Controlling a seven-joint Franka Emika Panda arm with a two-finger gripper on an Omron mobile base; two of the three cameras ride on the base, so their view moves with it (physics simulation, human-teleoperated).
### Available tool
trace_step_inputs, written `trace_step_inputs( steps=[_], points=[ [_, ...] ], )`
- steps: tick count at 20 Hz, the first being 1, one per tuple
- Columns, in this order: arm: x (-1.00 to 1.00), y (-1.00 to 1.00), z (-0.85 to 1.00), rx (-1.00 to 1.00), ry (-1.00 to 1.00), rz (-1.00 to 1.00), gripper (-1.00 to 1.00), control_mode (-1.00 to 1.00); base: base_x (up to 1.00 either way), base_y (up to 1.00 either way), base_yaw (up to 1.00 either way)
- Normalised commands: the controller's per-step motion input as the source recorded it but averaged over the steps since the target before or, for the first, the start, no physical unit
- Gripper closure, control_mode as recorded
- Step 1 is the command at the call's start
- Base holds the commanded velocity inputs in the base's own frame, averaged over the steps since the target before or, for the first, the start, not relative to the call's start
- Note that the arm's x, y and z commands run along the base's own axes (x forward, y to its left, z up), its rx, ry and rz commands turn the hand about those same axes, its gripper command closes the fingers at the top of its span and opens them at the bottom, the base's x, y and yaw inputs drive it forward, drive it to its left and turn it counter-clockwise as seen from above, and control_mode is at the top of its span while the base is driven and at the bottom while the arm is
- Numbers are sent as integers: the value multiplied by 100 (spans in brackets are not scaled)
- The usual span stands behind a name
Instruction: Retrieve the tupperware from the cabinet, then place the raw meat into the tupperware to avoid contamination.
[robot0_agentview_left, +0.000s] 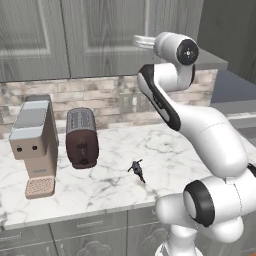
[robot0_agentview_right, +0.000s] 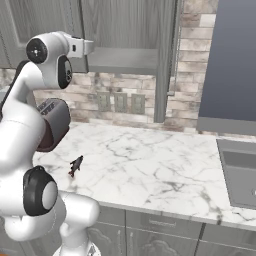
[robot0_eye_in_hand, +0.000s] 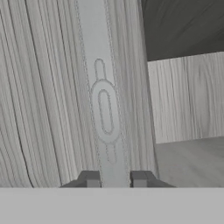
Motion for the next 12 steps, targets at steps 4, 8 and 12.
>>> trace_step_inputs(
  steps=[4,8,12],
  points=[
    [0,0,-13,0,0,0,100,-100,0,0,0],
    [-11,4,-5,0,0,0,100,-100,0,0,0],
    [-32,30,0,-2,0,1,100,-100,0,0,0]
  ],
)
